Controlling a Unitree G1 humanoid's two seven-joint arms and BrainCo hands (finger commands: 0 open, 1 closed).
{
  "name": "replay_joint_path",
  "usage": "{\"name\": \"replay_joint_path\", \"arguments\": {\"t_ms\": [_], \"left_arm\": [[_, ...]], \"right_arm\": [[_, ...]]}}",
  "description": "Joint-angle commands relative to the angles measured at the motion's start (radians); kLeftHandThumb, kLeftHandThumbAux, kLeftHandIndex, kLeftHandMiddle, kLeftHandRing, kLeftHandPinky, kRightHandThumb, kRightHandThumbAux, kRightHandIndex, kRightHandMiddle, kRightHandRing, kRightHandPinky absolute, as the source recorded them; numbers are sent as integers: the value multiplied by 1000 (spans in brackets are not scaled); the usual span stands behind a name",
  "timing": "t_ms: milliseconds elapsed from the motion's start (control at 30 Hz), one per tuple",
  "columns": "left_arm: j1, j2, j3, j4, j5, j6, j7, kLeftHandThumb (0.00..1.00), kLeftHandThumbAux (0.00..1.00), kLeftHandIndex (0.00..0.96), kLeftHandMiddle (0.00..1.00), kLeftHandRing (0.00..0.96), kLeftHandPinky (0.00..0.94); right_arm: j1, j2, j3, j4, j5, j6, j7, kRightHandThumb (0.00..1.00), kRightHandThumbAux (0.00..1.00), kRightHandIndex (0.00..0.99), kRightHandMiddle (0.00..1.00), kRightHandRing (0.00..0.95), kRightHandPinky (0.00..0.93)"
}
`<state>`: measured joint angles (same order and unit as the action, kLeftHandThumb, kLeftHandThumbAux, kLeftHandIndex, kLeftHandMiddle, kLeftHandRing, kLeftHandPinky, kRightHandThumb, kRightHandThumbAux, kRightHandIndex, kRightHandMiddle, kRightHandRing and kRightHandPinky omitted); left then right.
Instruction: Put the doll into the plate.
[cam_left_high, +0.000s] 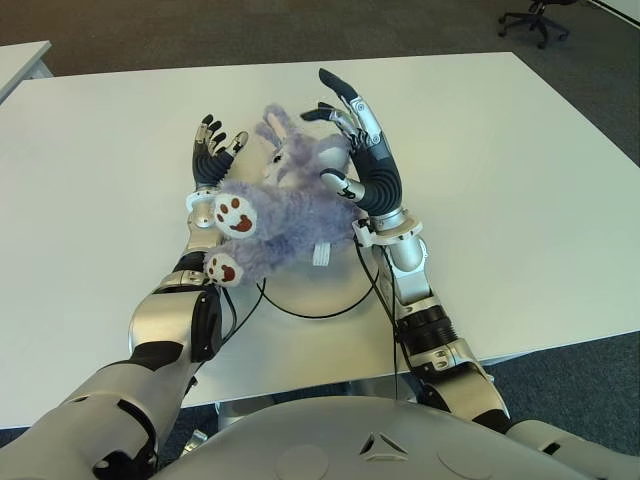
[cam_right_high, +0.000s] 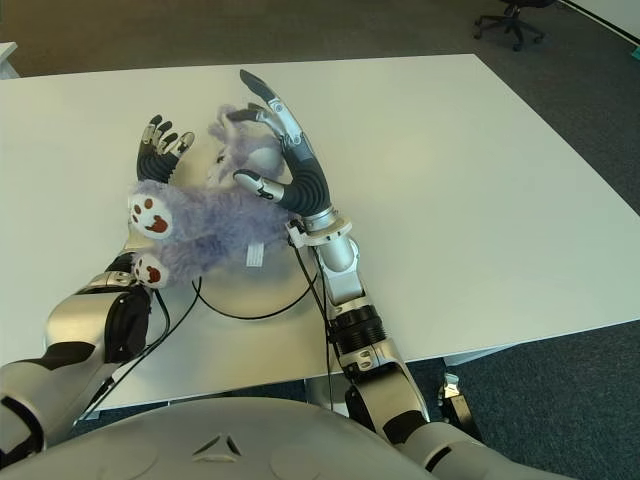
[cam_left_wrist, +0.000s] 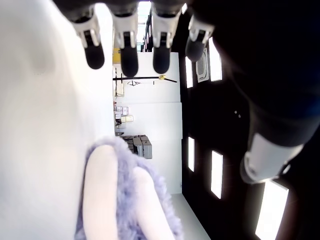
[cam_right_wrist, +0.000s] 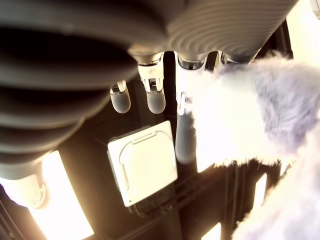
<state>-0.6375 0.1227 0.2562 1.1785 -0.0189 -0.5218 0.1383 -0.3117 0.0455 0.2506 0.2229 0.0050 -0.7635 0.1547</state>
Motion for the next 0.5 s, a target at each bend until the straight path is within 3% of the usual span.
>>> {"name": "replay_joint_path", "arguments": {"t_ms": [33, 500], "left_arm": [[255, -95, -15, 152, 8, 150, 4, 130, 672, 9, 119, 121, 101], [258, -96, -15, 153, 9, 150, 6, 128, 676, 14, 122, 123, 103]], "right_arm": [[126, 3, -2, 44, -7, 31, -8, 260, 496, 37, 45, 37, 72], [129, 0, -3, 51, -21, 22, -14, 252, 504, 41, 44, 38, 73]]}}
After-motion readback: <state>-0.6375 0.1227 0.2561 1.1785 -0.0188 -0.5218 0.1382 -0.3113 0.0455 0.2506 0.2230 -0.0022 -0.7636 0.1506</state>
